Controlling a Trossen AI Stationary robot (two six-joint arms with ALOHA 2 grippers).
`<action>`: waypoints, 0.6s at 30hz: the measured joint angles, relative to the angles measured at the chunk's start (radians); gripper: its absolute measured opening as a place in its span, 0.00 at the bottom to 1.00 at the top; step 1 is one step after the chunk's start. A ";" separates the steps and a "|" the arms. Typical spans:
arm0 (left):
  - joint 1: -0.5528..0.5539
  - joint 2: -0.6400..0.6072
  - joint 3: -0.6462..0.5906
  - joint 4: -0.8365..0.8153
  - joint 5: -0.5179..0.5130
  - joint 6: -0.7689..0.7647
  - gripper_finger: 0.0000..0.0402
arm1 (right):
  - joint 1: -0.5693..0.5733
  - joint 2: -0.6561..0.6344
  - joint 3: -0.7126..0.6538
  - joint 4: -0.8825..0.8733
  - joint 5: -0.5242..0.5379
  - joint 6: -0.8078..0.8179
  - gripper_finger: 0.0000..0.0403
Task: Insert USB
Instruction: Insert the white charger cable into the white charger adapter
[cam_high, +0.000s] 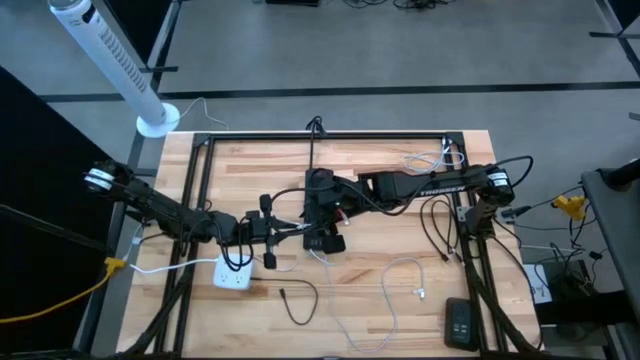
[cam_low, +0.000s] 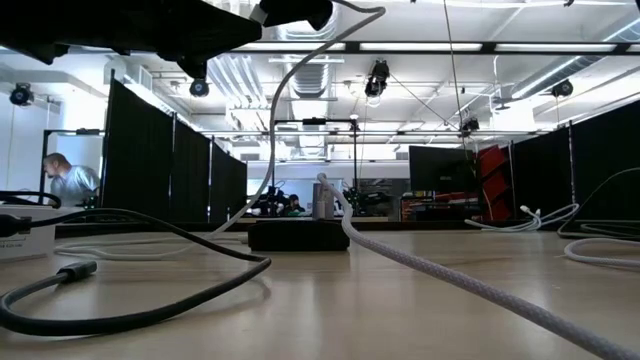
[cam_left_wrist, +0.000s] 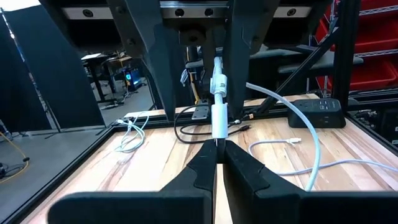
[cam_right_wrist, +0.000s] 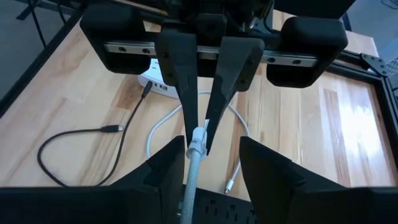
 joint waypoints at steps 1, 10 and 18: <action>0.000 0.000 0.000 0.000 0.000 -0.002 0.01 | 0.000 0.004 0.001 0.003 0.000 0.000 0.33; 0.001 0.000 0.000 -0.010 -0.009 -0.004 0.01 | 0.000 0.018 0.001 0.012 0.000 -0.001 0.28; 0.003 0.000 0.000 -0.011 -0.011 -0.009 0.01 | 0.000 0.019 0.001 0.013 0.000 -0.001 0.19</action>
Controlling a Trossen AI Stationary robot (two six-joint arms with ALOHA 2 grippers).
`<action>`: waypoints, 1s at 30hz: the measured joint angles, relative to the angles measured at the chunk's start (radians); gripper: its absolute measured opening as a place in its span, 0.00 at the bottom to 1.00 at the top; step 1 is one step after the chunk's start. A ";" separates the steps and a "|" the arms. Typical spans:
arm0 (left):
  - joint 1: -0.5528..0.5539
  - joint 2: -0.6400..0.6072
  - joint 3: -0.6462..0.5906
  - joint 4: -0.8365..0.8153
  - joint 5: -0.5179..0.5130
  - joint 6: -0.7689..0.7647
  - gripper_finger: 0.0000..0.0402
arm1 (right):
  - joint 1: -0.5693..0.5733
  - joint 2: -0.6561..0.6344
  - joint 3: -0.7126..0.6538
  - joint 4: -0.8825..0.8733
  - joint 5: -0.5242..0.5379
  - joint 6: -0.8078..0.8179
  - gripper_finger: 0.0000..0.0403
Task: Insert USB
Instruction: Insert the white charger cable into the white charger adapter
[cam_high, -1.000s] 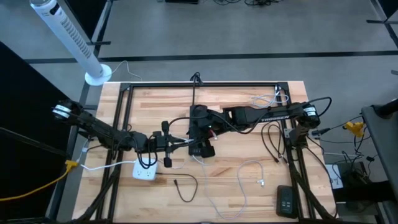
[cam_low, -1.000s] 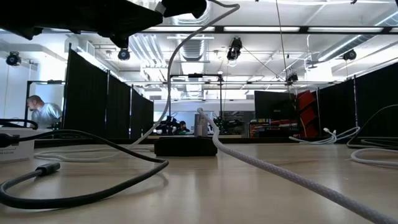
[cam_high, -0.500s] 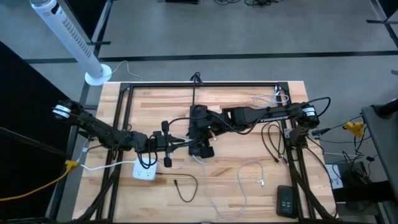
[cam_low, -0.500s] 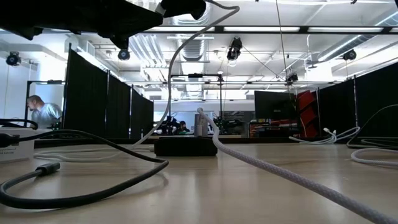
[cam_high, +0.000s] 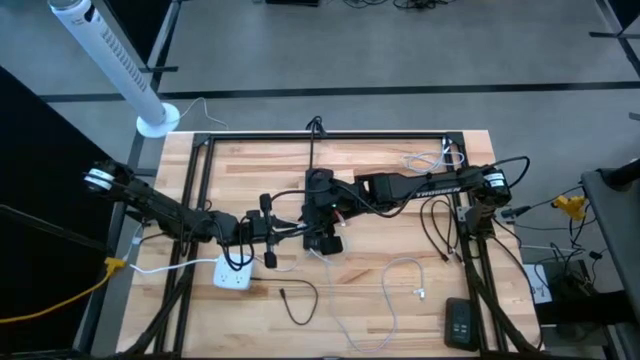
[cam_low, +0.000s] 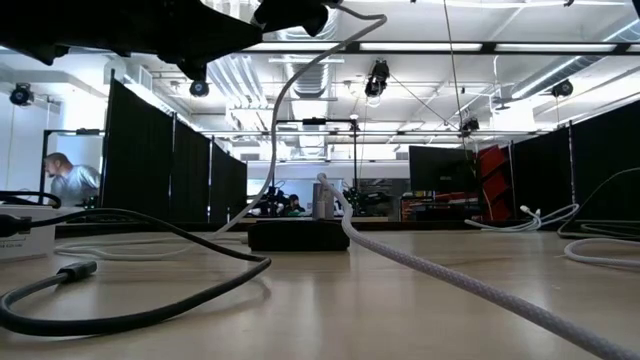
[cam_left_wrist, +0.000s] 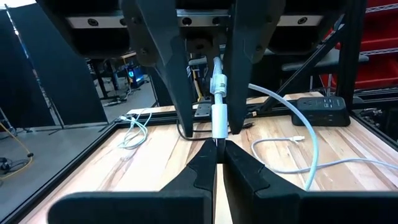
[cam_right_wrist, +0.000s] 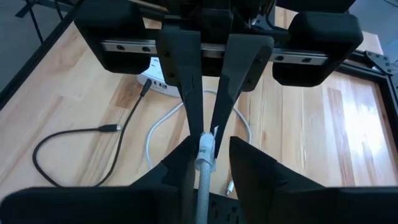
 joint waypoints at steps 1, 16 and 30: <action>0.000 0.000 0.000 -0.002 0.000 0.000 0.01 | 0.000 0.000 0.000 0.000 0.000 0.000 0.17; 0.002 0.000 0.004 -0.037 -0.033 -0.010 0.01 | -0.001 -0.001 0.014 -0.049 0.066 0.019 0.03; 0.060 0.006 0.000 -0.324 -0.075 -0.130 0.19 | -0.094 0.035 0.015 -0.249 0.130 0.127 0.03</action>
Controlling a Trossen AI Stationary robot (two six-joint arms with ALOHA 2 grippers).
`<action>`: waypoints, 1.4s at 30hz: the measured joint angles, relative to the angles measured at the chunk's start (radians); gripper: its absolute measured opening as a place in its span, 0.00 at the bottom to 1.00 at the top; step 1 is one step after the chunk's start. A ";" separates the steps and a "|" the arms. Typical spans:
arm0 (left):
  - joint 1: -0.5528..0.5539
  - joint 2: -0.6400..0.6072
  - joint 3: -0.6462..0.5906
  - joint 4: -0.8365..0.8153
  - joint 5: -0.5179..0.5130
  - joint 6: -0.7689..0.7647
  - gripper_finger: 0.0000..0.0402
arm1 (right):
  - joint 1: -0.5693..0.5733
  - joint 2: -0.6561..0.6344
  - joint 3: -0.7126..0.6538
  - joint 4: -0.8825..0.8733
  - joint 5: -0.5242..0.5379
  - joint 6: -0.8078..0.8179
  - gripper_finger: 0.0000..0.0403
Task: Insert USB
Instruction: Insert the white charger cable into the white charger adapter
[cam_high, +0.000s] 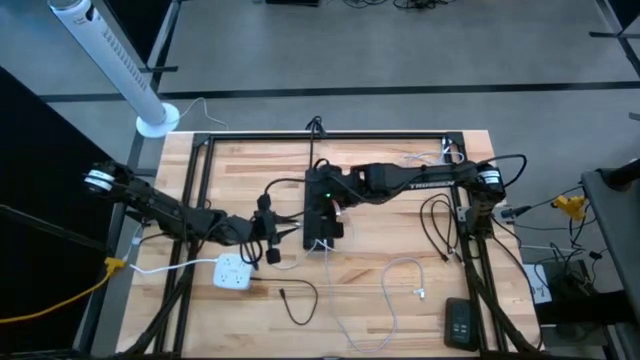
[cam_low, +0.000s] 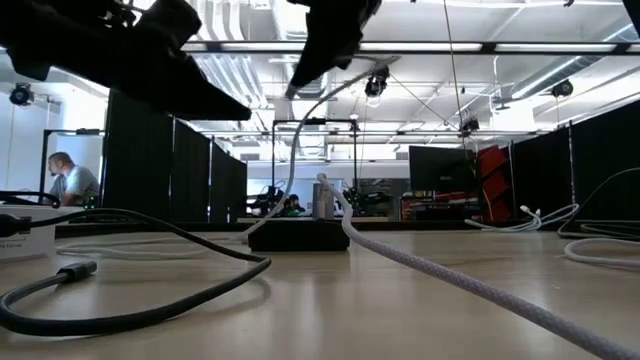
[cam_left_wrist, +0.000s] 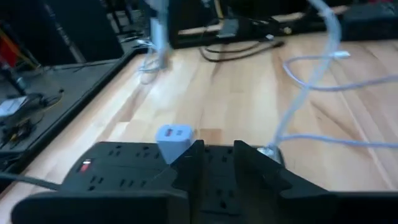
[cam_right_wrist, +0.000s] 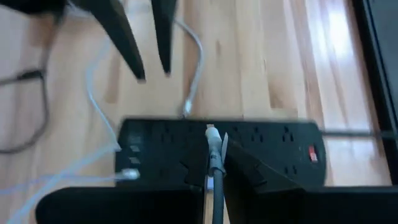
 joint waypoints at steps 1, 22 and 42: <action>0.005 -0.001 0.000 -0.005 -0.003 -0.007 0.19 | -0.004 0.009 0.000 0.003 -0.002 0.002 0.03; 0.012 0.006 0.000 -0.024 -0.001 -0.023 0.16 | -0.096 0.151 0.000 -0.103 -0.049 0.002 0.03; 0.013 0.006 0.000 -0.023 -0.001 -0.027 0.16 | -0.105 0.167 0.000 -0.119 -0.059 -0.036 0.03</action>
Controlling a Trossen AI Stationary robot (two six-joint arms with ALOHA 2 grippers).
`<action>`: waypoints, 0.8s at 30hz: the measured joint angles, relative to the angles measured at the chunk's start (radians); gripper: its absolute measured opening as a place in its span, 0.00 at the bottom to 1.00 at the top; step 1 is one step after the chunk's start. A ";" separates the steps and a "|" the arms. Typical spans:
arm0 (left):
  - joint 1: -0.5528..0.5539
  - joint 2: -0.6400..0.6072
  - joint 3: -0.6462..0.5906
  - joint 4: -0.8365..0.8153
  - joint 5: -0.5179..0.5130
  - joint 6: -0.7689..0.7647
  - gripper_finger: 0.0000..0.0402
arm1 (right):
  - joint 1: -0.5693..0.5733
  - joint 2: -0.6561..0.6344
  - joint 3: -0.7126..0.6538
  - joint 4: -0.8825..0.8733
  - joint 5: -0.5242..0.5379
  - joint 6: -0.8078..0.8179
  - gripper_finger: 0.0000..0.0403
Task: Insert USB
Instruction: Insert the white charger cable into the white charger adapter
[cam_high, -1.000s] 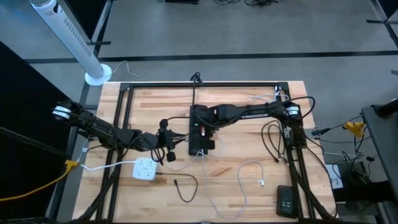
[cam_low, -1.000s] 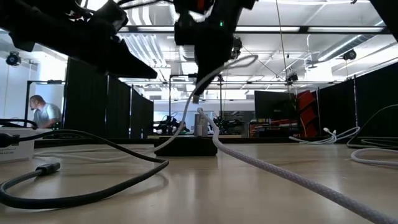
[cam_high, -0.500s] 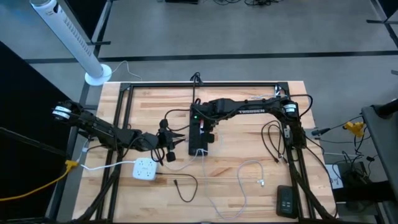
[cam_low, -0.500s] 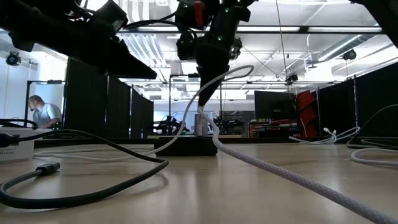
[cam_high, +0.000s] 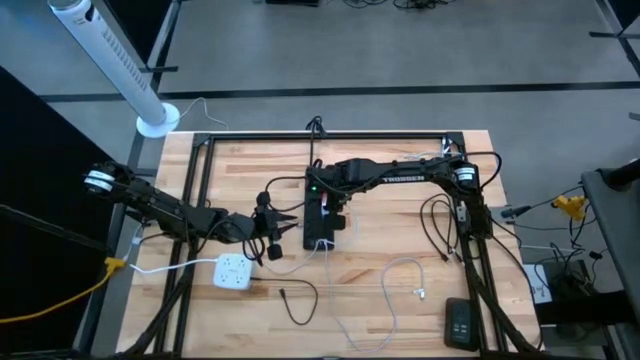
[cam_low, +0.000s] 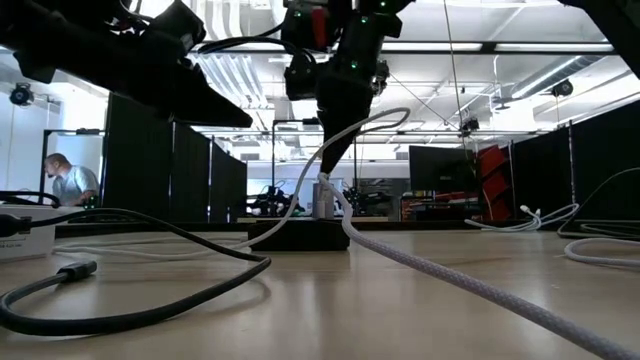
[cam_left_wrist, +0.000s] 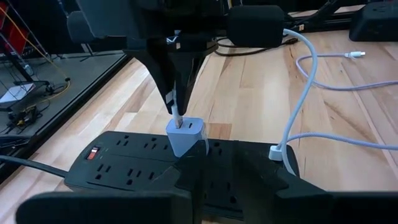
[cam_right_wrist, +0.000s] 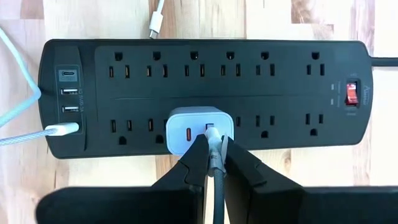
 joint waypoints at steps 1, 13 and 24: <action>0.000 0.000 0.000 0.000 0.000 0.000 0.16 | 0.000 0.000 0.000 0.000 0.000 0.000 0.03; 0.000 0.000 0.000 0.000 0.000 -0.003 0.16 | -0.006 0.005 0.000 0.005 0.000 -0.011 0.03; 0.000 0.000 0.000 -0.001 0.000 -0.003 0.16 | -0.017 0.074 0.005 0.027 -0.002 -0.056 0.03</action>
